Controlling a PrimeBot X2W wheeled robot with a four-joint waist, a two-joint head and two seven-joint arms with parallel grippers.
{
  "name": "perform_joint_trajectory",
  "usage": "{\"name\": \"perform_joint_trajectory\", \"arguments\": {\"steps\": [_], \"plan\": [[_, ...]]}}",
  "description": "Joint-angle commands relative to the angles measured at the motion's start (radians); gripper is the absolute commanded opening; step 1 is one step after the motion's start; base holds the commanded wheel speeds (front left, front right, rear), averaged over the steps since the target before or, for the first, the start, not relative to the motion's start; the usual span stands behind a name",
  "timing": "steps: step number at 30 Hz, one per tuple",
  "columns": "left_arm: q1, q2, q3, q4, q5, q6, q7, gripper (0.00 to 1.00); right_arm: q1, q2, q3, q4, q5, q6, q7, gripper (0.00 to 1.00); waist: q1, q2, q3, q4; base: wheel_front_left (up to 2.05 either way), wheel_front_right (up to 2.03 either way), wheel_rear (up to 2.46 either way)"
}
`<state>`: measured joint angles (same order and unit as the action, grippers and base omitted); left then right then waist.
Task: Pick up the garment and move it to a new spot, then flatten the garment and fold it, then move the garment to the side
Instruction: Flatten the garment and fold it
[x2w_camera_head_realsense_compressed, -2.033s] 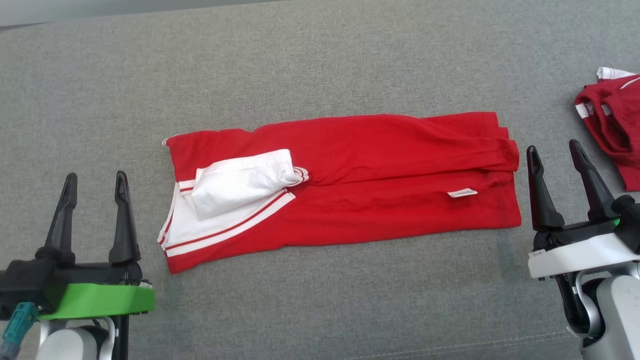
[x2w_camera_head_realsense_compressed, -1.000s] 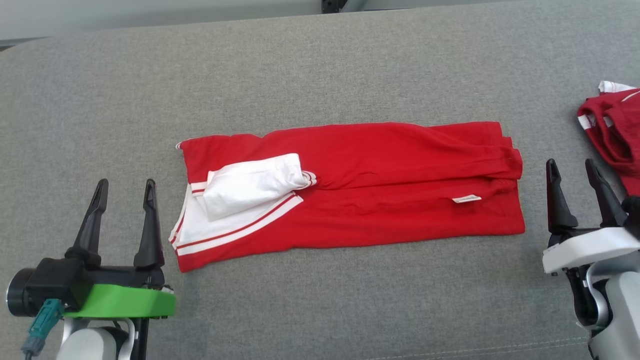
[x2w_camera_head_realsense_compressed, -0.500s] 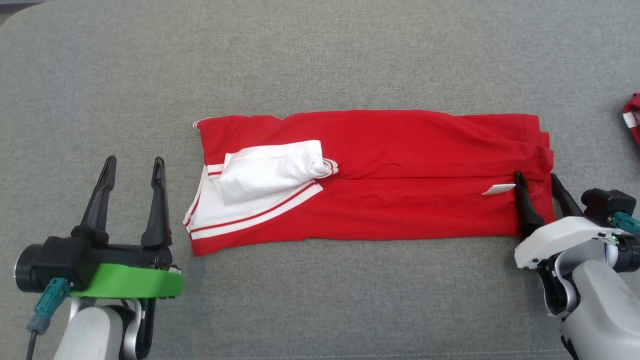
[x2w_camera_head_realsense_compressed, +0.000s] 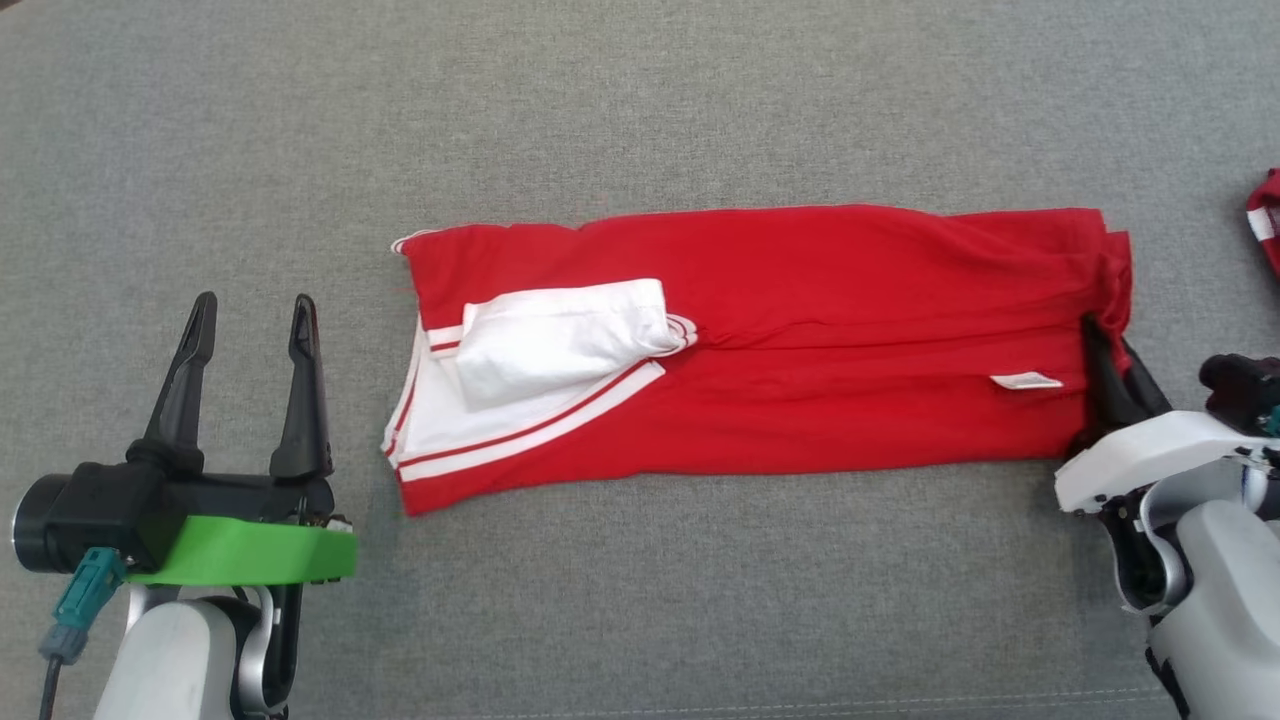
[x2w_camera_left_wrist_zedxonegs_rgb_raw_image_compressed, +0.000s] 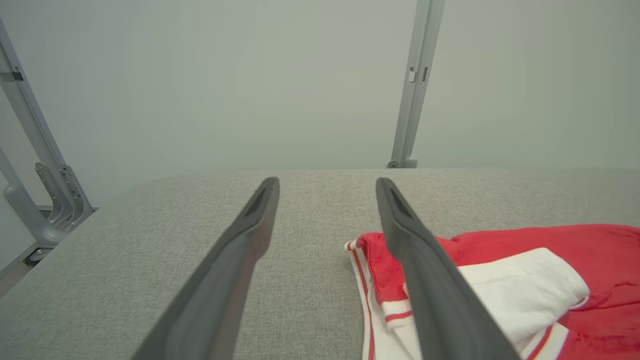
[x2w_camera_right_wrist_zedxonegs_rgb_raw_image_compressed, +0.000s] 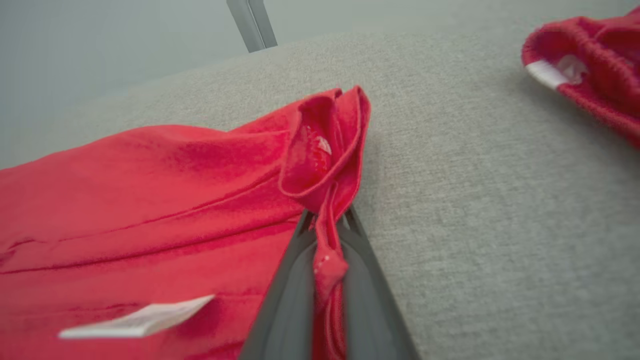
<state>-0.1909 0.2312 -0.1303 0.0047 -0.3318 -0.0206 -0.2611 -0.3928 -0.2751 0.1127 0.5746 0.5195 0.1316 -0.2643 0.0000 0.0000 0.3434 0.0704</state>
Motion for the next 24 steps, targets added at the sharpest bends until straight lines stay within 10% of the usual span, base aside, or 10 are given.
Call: {"name": "perform_joint_trajectory", "arguments": {"steps": [1,13,24], "plan": [[-0.014,-0.003,0.008,-0.004,0.008,-0.006,-0.004,1.0,0.025,-0.025,-0.033,-0.021,-0.003,-0.002,0.0,0.0,0.0,0.0,0.002,-0.006,0.0,0.0,0.0],[-0.001,-0.015,0.031,-0.011,0.021,-0.013,-0.004,1.0,0.066,-0.086,-0.152,-0.124,-0.029,-0.002,-0.001,0.0,0.0,0.0,0.0,-0.032,0.0,0.0,0.0],[-0.016,-0.021,0.036,0.001,0.026,-0.021,-0.003,1.0,-0.006,-0.003,0.064,-0.379,-0.106,-0.001,0.0,0.0,0.0,0.0,-0.01,-0.048,0.0,0.0,0.0]]}}
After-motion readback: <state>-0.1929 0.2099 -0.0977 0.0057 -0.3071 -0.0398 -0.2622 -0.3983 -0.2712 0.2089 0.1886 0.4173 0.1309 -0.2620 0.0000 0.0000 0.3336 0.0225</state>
